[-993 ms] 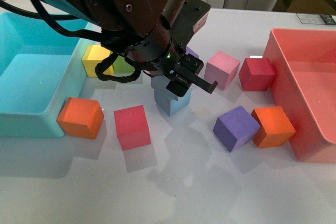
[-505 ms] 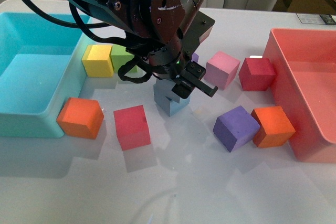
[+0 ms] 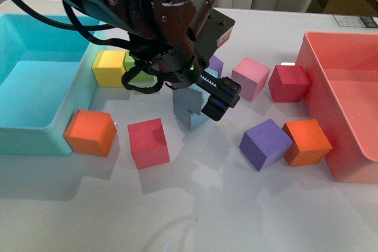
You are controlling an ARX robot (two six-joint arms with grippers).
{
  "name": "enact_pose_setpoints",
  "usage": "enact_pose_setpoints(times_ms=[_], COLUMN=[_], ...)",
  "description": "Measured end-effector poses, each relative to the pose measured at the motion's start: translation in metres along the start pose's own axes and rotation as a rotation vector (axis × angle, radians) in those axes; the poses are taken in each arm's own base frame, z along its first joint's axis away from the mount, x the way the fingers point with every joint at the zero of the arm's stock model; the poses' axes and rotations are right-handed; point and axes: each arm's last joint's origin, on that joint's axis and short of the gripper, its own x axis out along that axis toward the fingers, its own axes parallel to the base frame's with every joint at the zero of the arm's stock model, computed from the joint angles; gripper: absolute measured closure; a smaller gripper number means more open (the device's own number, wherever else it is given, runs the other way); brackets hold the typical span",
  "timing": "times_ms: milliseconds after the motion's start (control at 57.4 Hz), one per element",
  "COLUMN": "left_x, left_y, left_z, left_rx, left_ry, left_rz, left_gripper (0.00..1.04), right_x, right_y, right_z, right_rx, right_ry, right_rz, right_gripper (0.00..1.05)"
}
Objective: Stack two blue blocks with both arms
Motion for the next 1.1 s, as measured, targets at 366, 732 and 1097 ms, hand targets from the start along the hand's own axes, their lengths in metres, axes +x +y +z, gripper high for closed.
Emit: enact_pose_setpoints(times_ms=[366,732,1097], left_x=[-0.088,-0.128,-0.197], left_y=[0.045,0.069,0.076], left_z=[-0.015,-0.059,-0.136], left_rx=[-0.192,-0.325,-0.418], left_ry=[-0.274,-0.488,-0.889], left_rz=[0.015,0.262,0.521], left_gripper=[0.09,0.19,0.81], right_x=[0.0,0.0,0.0], right_y=[0.0,0.0,0.0], right_z=[0.0,0.0,0.0], right_rx=[0.0,0.0,0.0], right_ry=[0.0,0.0,0.001], right_rz=[0.0,-0.001,0.0], right_gripper=[0.09,0.09,0.09])
